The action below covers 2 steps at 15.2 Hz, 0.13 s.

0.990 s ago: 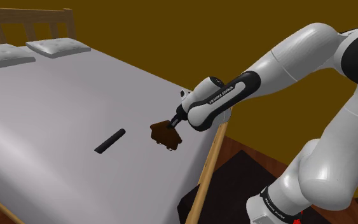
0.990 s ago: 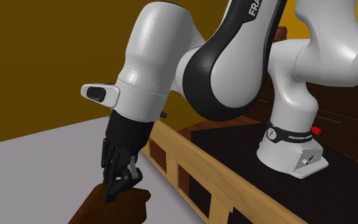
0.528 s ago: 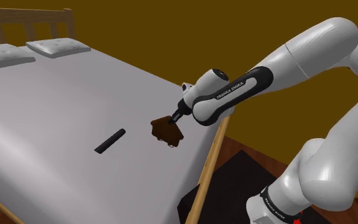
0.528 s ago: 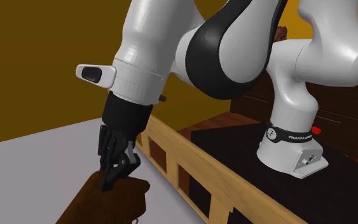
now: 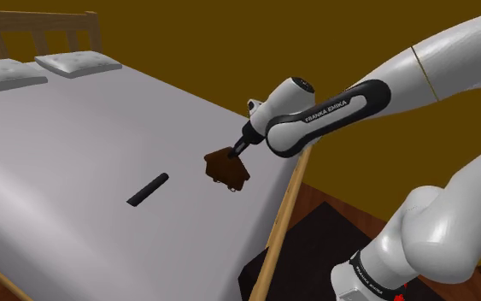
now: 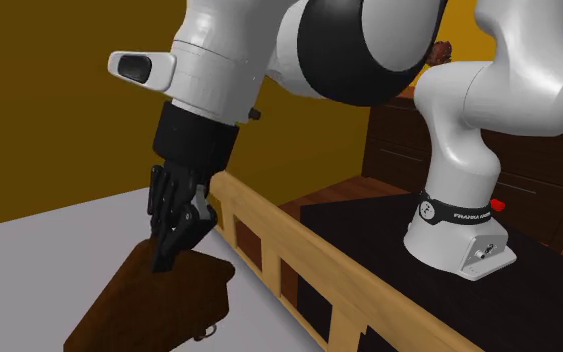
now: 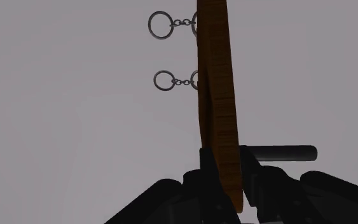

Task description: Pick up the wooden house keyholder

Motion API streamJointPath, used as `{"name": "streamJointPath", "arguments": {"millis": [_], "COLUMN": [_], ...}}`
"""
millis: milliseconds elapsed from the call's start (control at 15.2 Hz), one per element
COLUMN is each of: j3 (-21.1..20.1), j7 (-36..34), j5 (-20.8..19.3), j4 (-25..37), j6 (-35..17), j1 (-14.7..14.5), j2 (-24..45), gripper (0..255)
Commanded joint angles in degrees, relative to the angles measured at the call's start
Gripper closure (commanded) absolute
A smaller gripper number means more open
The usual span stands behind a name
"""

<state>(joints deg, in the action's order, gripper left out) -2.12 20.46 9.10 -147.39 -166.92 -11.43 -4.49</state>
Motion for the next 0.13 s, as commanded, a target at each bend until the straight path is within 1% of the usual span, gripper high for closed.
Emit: {"name": "streamJointPath", "arguments": {"millis": [0,66], "j3": [-0.05,-0.06], "j7": [-0.45,-0.46], "j5": [-0.49,-0.50], "j4": [0.32,0.32], "j6": [1.13,1.13], "j1": [0.14,0.15], "j2": [-0.82,-0.83], "gripper": [255,255]}}
